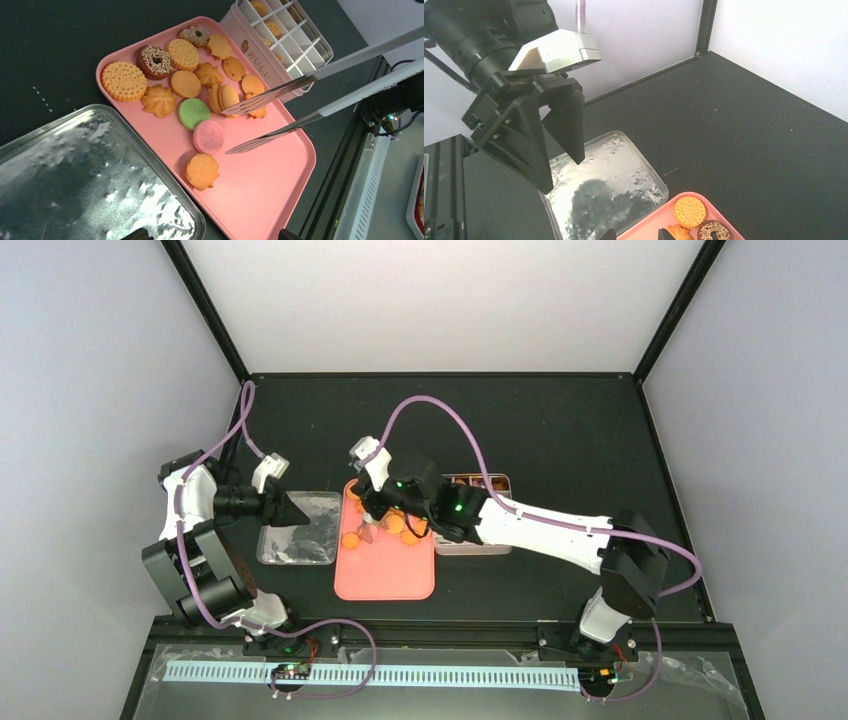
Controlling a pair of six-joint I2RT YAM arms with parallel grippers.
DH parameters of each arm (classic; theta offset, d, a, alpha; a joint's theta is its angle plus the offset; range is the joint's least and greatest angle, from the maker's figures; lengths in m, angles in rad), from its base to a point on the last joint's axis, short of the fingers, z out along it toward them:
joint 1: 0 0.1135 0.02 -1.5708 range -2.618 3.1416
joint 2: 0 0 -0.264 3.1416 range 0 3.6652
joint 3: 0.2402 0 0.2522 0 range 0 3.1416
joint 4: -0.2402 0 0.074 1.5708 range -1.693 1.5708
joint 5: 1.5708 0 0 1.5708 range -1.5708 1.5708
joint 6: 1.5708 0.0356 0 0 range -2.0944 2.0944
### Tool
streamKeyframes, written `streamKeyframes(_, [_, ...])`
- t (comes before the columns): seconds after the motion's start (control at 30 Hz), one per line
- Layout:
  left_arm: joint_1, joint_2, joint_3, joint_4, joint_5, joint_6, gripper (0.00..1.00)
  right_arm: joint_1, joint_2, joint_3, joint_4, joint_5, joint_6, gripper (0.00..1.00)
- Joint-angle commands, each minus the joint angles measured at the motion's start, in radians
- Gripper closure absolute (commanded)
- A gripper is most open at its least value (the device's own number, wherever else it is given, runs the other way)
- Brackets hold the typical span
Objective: Pack the cookies
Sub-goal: Pick up the fake cookies from the plate.
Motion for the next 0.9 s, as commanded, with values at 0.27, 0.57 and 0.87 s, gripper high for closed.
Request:
streamKeyframes(0.27, [0.009,0.030,-0.039,0.066,-0.018,-0.007,0.33,0.003,0.093,0.042,0.047,-0.015,0.017,0.80])
streamKeyframes(0.57, [0.009,0.029,-0.061,0.094,-0.031,-0.010,0.34,0.003,0.085,-0.033,0.060,-0.018,0.045,0.82])
streamKeyframes(0.87, [0.009,0.020,-0.044,0.089,-0.022,-0.020,0.34,0.003,0.051,-0.070,0.067,-0.001,0.048,0.81])
